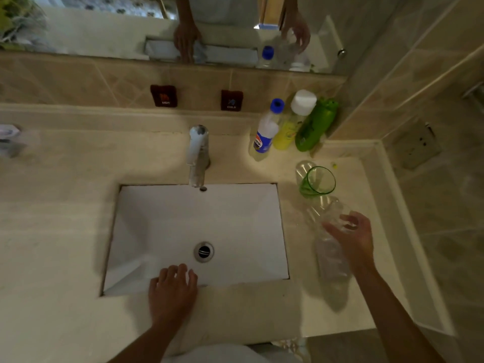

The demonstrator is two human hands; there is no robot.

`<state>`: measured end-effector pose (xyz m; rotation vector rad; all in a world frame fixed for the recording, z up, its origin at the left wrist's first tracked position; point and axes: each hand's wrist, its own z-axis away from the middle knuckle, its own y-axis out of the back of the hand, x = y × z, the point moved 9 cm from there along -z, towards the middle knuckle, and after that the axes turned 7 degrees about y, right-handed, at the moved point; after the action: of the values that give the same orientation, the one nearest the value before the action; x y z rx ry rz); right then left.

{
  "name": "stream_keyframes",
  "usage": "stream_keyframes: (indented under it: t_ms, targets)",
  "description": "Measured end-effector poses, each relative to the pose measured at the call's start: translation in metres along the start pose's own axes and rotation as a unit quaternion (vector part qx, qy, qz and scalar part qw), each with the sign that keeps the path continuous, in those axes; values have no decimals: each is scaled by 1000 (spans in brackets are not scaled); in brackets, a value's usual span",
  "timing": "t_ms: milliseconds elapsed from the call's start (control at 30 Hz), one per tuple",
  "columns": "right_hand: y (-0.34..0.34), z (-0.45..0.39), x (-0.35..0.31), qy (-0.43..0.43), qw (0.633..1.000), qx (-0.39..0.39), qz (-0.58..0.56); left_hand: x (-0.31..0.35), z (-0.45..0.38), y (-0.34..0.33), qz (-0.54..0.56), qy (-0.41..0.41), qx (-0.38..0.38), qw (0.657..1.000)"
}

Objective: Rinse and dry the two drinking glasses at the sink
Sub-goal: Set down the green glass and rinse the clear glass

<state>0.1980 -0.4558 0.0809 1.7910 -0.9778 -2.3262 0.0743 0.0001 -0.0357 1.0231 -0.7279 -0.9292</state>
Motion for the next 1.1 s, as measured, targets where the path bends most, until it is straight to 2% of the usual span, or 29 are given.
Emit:
stream_keyframes:
  t_ms: [433,833,900,1000,1100]
  targets:
    - [25,-131,34,-34,998,57,-8,1,-1,-2,-26,-5,6,1000]
    - [7,-151,37,-16,997,14,-77,-1,0,-1,-20,6,-3,1000]
    - [7,-147,36,-35,999,-4,-17,-1,0,-1,-21,8,-6,1000]
    - [16,-146,44,-38,998,33,39,-1,0,0,-20,11,-10,1000]
    - [26,-124,51,-89,987,47,124,0,0,2,-11,11,-6,1000]
